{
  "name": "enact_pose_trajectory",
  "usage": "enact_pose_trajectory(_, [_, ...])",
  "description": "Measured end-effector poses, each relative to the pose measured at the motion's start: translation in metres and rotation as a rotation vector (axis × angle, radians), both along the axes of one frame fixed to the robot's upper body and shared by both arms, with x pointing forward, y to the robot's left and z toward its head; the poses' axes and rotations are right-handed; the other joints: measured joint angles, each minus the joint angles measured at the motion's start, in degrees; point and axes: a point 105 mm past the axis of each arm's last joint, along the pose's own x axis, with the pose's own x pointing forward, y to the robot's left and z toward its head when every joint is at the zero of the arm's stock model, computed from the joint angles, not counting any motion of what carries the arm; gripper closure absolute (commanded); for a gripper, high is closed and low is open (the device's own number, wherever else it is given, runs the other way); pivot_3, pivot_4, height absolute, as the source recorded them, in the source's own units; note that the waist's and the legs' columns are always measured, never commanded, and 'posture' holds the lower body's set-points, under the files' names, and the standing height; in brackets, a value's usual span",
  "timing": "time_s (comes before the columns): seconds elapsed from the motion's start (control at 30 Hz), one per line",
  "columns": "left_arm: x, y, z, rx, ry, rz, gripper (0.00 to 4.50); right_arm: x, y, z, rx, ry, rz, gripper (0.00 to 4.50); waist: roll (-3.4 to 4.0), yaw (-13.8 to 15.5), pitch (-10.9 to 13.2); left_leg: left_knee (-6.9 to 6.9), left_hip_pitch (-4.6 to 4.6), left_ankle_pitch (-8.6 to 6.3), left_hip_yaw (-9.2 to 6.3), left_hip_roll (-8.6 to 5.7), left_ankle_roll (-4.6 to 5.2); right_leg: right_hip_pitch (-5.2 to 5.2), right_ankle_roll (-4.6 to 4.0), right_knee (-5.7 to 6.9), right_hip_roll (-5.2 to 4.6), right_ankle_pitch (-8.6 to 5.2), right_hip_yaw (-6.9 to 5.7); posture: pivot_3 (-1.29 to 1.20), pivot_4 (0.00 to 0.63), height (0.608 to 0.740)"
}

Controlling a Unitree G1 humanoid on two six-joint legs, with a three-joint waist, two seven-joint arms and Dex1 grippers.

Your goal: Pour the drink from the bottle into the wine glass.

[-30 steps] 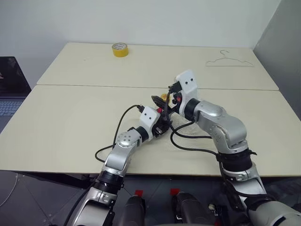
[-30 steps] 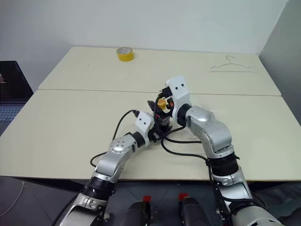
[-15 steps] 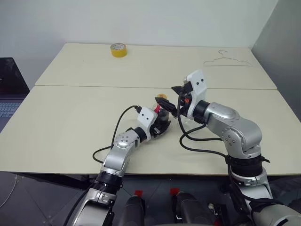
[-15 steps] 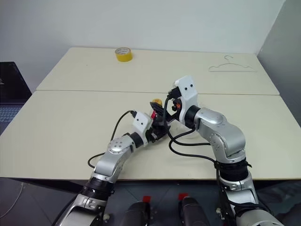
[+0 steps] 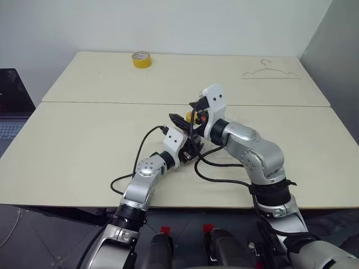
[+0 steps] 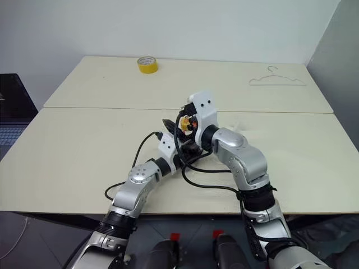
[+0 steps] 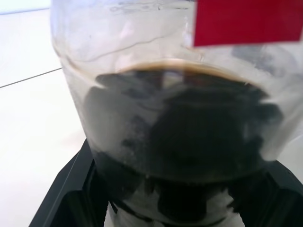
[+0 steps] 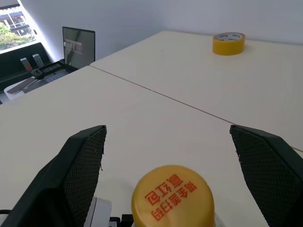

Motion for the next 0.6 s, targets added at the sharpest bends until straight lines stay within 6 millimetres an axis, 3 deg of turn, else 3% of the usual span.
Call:
enact_pose_trajectory(0.27, [-0.001, -0.001, 0.0, -0.007, 0.001, 0.0, 1.26, 0.014, -0.008, -0.003, -0.003, -0.009, -0.065, 0.04, 0.0, 0.0, 0.0, -0.01, -0.01, 0.0, 0.0, 0.0, 0.0, 0.0, 0.0, -0.01, 0.0, 0.0, 0.01, 0.0, 0.15, 0.74])
enact_pose_trajectory(0.6, [0.0, -0.003, 0.001, -0.005, -0.005, -0.001, 1.26, 0.014, -0.019, 0.0, -0.024, -0.031, -0.071, 0.04, 0.0, 0.0, 0.0, -0.02, -0.02, 0.0, 0.0, -0.01, 0.0, 0.0, 0.0, -0.03, 0.0, 0.0, 0.0, 0.0, 0.15, 0.74])
